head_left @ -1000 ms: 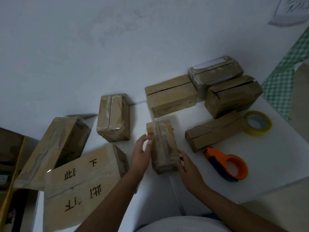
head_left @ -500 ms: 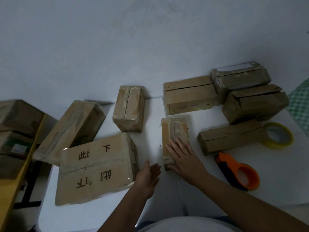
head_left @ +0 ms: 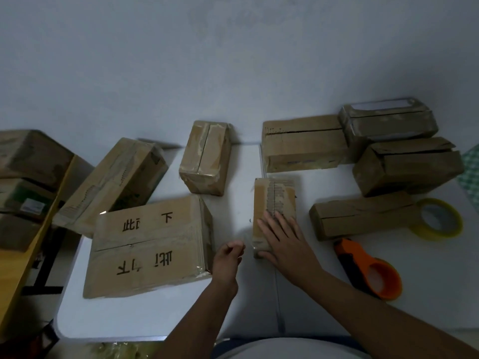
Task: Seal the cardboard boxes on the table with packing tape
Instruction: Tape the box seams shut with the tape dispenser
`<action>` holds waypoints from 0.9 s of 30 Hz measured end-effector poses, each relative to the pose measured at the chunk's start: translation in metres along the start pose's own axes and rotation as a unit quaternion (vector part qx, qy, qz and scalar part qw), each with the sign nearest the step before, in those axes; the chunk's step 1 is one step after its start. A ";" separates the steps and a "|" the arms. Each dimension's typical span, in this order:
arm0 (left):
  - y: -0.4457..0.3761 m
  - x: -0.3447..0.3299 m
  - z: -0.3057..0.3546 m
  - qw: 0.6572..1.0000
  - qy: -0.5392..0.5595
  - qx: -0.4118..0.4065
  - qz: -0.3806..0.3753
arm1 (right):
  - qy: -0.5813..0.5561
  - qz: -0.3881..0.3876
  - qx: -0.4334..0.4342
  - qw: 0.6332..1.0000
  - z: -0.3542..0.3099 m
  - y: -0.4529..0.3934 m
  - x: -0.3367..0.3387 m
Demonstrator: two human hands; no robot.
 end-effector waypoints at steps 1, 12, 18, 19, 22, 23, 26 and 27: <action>-0.002 -0.003 0.001 1.000 -0.009 -0.004 -0.008 | 0.002 -0.002 0.001 1.000 0.000 -0.001 0.000; -0.010 -0.031 -0.009 0.987 -0.156 -0.031 0.002 | 0.014 -0.016 -0.004 1.000 -0.001 -0.003 0.002; -0.013 -0.023 0.016 0.981 -0.182 -0.061 0.022 | 0.015 -0.012 0.000 1.000 0.000 -0.002 0.005; -0.009 -0.017 0.018 0.984 -0.169 -0.051 0.025 | 0.011 -0.009 0.002 1.000 0.000 -0.002 0.005; 0.007 -0.016 0.021 0.991 -0.134 -0.015 -0.026 | 0.002 -0.012 0.001 1.000 -0.001 -0.001 0.004; 0.013 -0.020 0.023 0.988 -0.147 -0.019 -0.044 | 0.000 -0.017 0.001 1.000 -0.001 -0.001 0.003; 0.031 -0.036 0.039 0.942 -0.301 -0.134 -0.067 | 0.002 -0.024 0.000 1.000 0.000 -0.002 0.002; 0.036 -0.042 0.044 0.909 -0.368 -0.180 -0.071 | 0.004 -0.027 0.000 1.000 0.000 -0.002 0.001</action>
Point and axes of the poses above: each hand's wrist, its own y-axis away from the middle knuckle, its own x-axis out of the back of the hand, z = x × y, the point moved 8 cm from there along -y, towards the middle knuckle, and after that the axes turned 3 degrees about x, right-handed, at the moved point
